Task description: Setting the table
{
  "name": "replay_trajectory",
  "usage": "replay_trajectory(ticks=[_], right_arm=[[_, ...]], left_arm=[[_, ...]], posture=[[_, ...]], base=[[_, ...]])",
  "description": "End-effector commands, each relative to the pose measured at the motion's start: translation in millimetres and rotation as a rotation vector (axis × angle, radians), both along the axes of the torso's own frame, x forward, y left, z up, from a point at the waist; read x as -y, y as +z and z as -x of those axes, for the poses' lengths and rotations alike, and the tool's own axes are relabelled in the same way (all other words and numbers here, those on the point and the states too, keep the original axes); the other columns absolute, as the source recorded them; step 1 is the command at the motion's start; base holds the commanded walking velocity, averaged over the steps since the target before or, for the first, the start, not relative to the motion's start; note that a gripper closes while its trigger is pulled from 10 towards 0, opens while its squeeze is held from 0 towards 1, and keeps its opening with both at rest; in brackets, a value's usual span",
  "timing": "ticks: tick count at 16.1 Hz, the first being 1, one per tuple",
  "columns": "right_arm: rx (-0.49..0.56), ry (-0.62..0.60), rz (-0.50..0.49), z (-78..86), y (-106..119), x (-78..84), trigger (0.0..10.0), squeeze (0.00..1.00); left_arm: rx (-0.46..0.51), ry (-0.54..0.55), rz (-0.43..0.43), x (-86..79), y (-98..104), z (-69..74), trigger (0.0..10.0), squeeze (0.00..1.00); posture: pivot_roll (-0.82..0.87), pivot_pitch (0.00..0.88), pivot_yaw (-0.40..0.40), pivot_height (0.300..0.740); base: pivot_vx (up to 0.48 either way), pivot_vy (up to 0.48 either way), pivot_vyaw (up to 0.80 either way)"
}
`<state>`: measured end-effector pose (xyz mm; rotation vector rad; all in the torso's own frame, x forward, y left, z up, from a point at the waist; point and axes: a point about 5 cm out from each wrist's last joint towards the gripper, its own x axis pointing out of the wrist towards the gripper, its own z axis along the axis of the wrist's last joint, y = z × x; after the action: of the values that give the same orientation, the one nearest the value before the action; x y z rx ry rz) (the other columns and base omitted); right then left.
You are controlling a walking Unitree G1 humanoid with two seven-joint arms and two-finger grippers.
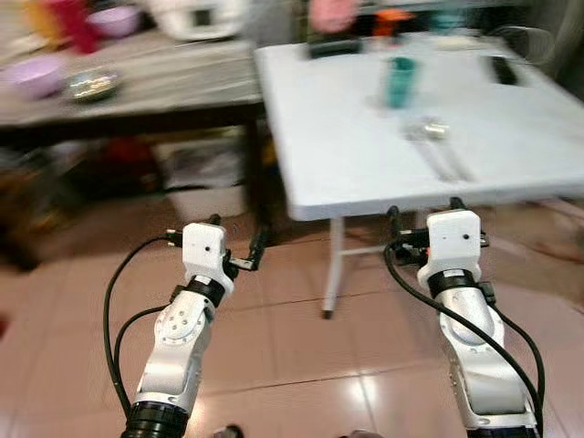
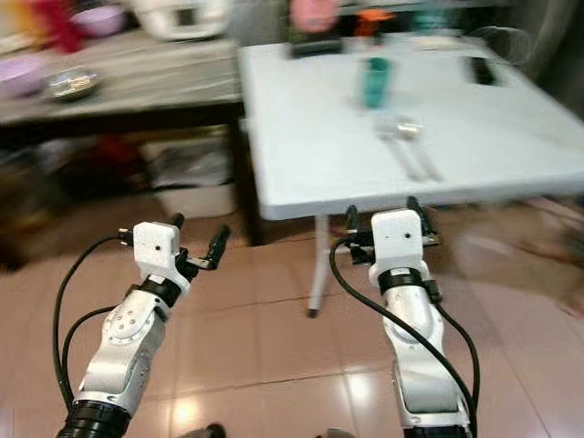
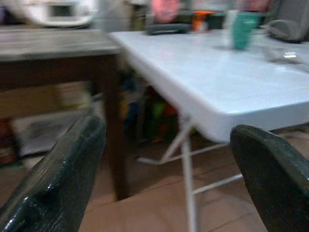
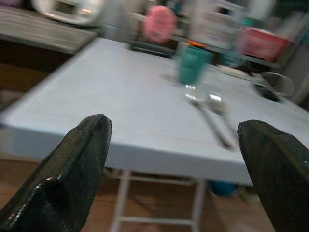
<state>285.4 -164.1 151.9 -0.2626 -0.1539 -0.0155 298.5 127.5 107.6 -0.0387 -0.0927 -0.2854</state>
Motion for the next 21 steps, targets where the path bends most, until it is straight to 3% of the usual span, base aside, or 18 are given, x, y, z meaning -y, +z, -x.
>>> replay_trajectory(ticks=[1,19,21], right_arm=[[0.015,0.009,-0.002,-0.6,2.7,-2.5,10.0,0.0],[0.008,-0.004,-0.035,-1.8,-0.7,-5.1,10.0,0.0],[-0.002,-0.004,-0.054,-2.2,-3.3,-5.8,10.0,0.0]], left_arm=[[0.001,-0.005,-0.007,-1.3,1.1,0.5,10.0,0.0],[-0.011,-0.026,-0.006,-0.8,0.7,-0.5,10.0,0.0],[-0.023,-0.011,0.001,-3.0,-2.4,0.8,10.0,0.0]], posture=[[-0.25,0.111,0.053,0.74],[-0.23,0.12,0.067,0.74],[-0.22,0.12,0.066,0.74]], base=[[0.0,0.0,0.54],[0.0,-0.423,0.0],[0.0,0.0,0.0]])
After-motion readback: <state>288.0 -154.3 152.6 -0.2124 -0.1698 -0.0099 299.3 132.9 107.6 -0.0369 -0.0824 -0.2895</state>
